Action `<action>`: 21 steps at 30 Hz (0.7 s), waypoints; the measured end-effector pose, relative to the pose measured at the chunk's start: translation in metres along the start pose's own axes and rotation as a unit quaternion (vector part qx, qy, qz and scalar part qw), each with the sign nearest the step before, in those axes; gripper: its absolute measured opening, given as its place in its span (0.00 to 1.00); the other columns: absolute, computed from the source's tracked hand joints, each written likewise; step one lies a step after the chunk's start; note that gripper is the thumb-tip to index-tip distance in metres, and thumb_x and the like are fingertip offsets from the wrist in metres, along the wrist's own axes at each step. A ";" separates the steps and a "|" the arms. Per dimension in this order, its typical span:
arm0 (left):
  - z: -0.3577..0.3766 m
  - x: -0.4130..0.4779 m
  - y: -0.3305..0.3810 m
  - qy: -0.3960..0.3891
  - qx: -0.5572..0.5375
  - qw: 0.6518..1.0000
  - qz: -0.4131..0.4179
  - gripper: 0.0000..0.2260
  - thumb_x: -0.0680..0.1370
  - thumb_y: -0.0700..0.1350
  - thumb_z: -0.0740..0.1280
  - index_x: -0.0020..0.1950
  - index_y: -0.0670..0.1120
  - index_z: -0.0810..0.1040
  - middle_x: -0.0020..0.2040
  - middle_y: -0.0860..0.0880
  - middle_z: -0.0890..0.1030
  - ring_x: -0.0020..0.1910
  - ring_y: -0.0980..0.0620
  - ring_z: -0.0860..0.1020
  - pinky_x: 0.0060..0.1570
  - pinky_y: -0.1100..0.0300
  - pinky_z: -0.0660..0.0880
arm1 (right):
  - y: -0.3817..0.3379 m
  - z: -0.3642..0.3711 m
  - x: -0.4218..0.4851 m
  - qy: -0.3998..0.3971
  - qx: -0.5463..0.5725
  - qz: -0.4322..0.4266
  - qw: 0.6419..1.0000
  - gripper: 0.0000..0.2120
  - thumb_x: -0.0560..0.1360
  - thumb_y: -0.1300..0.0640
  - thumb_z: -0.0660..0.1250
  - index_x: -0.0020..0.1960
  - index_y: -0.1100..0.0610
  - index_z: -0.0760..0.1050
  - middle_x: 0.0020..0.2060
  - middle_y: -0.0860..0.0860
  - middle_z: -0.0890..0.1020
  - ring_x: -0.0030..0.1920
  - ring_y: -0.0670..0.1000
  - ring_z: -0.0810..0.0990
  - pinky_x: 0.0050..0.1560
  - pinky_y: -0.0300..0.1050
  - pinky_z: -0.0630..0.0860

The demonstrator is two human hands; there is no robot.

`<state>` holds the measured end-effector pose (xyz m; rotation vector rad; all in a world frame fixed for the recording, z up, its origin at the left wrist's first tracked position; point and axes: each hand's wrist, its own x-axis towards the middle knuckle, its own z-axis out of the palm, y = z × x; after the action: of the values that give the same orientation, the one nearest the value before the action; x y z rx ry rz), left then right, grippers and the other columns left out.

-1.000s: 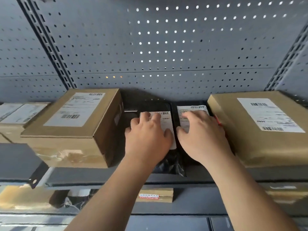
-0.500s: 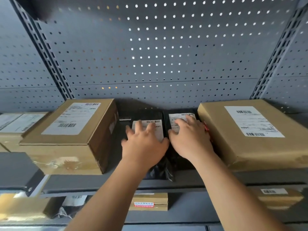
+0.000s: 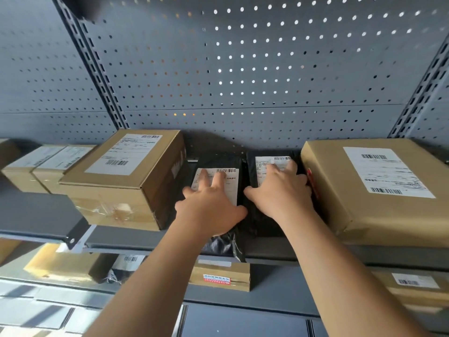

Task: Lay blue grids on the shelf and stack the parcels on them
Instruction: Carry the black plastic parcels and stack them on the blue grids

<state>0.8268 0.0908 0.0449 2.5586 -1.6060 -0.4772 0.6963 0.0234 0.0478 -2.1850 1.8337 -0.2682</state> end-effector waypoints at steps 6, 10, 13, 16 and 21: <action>-0.004 -0.003 -0.007 -0.042 0.002 0.999 -0.001 0.46 0.70 0.69 0.64 0.80 0.63 0.41 0.83 0.56 0.43 0.77 0.33 0.53 0.67 0.38 0.68 | -0.006 -0.003 -0.016 -0.018 -0.012 0.013 1.000 0.33 0.68 0.36 0.68 0.67 0.53 0.68 0.70 0.58 0.65 0.64 0.64 0.68 0.56 0.59 0.69; -0.005 -0.009 -0.010 -0.041 -0.002 0.999 0.014 0.46 0.71 0.68 0.64 0.81 0.62 0.41 0.83 0.56 0.42 0.77 0.33 0.52 0.67 0.39 0.68 | -0.009 -0.005 -0.024 -0.012 0.006 0.029 1.000 0.30 0.67 0.37 0.69 0.62 0.52 0.69 0.66 0.56 0.67 0.61 0.64 0.70 0.54 0.58 0.70; -0.003 -0.018 -0.015 -0.001 -0.011 0.999 0.039 0.43 0.72 0.67 0.63 0.81 0.62 0.45 0.83 0.55 0.46 0.76 0.34 0.57 0.64 0.41 0.69 | -0.014 -0.006 -0.032 0.003 0.015 0.039 0.999 0.28 0.66 0.36 0.69 0.58 0.51 0.70 0.64 0.55 0.68 0.59 0.63 0.71 0.55 0.59 0.72; -0.004 -0.023 -0.024 0.012 -0.025 0.997 0.069 0.42 0.72 0.67 0.63 0.81 0.62 0.46 0.83 0.55 0.48 0.76 0.34 0.59 0.65 0.40 0.70 | -0.016 -0.006 -0.044 0.026 0.028 0.044 0.998 0.28 0.67 0.35 0.68 0.60 0.49 0.70 0.67 0.54 0.68 0.61 0.63 0.71 0.56 0.59 0.72; -0.016 -0.032 -0.036 0.054 -0.050 0.991 0.116 0.41 0.71 0.67 0.63 0.79 0.63 0.46 0.82 0.56 0.50 0.74 0.35 0.61 0.63 0.39 0.70 | -0.024 -0.021 -0.071 0.084 0.079 0.065 0.991 0.31 0.69 0.37 0.67 0.69 0.46 0.67 0.73 0.49 0.63 0.65 0.61 0.67 0.60 0.58 0.71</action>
<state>0.8502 0.1338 0.0587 2.2479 -1.7622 -0.3797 0.6997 0.0949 0.0780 -1.9804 1.9596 -0.5646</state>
